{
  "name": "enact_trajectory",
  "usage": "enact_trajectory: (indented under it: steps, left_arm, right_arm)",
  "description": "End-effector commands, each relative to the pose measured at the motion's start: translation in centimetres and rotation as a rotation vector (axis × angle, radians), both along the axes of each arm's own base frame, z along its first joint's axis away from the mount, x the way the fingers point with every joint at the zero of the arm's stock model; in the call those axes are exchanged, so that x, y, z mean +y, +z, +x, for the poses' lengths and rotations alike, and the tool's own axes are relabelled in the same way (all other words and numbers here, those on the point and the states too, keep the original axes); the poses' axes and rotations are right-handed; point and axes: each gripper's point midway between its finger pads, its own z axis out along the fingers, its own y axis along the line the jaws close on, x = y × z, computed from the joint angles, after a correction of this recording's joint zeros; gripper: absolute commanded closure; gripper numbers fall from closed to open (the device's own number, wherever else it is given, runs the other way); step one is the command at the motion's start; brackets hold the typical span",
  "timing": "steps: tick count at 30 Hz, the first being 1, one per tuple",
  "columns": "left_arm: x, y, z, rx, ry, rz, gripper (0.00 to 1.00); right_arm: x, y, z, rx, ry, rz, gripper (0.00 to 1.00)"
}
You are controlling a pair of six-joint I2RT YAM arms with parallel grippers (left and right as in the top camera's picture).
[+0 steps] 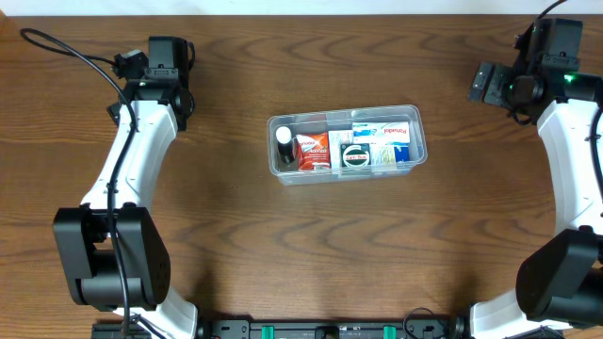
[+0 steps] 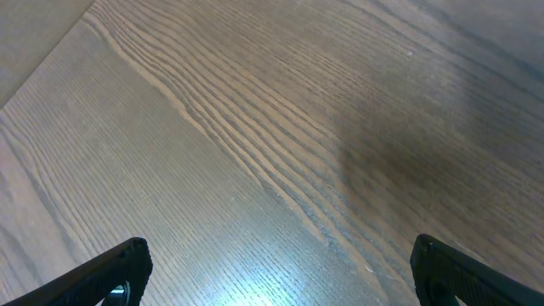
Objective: Pack container
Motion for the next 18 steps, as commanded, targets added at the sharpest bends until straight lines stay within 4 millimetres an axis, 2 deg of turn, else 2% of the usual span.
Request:
enact_trajectory:
  steps: [1, 5, 8, 9, 11, 14, 16, 18]
  left_arm:
    - [0.2, 2.1, 1.2, -0.089, -0.005, 0.014, 0.02]
    - [0.2, 3.6, 2.6, -0.180, -0.007, 0.015, 0.02]
    - [0.2, 5.4, 1.7, -0.162, -0.055, 0.046, 0.02]
    - [0.2, 6.4, 1.2, -0.176, -0.054, 0.045, 0.02]
    - [0.1, 8.7, 0.0, -0.226, -0.043, 0.035, 0.02]
    - [-1.1, 12.7, -2.0, -0.342, -0.058, -0.059, 0.02]
    - [-2.1, 15.5, -3.7, -0.421, -0.090, -0.122, 0.02]
    - [-2.9, 18.3, -5.5, -0.500, -0.125, -0.167, 0.02]
  right_arm:
    - [1.1, 1.5, 1.0, -0.067, 0.033, 0.054, 0.01]
    - [2.4, 4.1, 1.7, -0.152, 0.102, 0.094, 0.01]
    - [2.6, 7.6, 1.2, -0.232, 0.120, 0.074, 0.01]
    - [2.7, 9.4, 0.6, -0.272, 0.133, 0.057, 0.01]
    - [2.9, 13.1, -1.0, -0.355, 0.153, 0.021, 0.01]
    - [3.5, 19.0, -4.8, -0.495, 0.160, -0.012, 0.01]
    - [3.9, 22.5, -8.1, -0.581, 0.166, -0.039, 0.01]
    - [4.4, 25.1, -11.4, -0.649, 0.170, -0.056, 0.01]
